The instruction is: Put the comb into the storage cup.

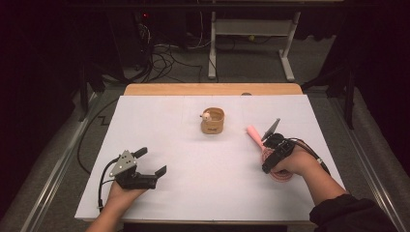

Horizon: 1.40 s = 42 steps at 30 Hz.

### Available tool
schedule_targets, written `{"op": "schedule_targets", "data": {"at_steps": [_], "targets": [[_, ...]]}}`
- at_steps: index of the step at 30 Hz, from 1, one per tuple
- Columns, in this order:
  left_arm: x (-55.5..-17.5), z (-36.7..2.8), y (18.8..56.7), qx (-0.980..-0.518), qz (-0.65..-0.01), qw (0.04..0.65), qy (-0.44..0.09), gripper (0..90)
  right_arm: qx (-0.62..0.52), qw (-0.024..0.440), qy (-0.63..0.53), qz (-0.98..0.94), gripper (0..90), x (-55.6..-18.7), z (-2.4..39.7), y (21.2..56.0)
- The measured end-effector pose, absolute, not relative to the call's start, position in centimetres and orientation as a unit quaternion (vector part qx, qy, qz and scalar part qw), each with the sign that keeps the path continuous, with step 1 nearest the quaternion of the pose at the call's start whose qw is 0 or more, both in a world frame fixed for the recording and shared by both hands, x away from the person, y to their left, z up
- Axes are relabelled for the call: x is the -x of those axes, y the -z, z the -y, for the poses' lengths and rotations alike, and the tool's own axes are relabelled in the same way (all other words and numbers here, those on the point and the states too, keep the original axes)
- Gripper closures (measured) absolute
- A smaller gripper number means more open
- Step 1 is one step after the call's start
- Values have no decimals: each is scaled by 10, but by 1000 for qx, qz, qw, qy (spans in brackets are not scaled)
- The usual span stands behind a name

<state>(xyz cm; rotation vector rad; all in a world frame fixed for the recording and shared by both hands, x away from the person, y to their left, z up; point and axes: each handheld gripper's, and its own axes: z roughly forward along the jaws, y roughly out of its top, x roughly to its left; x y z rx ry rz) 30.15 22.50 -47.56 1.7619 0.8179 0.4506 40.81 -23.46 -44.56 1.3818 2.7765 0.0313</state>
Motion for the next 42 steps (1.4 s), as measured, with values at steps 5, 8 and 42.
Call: {"op": "schedule_targets", "data": {"at_steps": [5,8,42], "targets": [[-301,-224,476,-743,-344,541,-190,0,-446,17,1,-895,131,-410,232,446],[-301,-224,475,-742,-344,543,-191,0,-444,16,4,-896,131,-412,232,446],[-300,-226,475,-741,-344,544,-191,0,-465,12,2,-885,206,-413,234,441]]}}
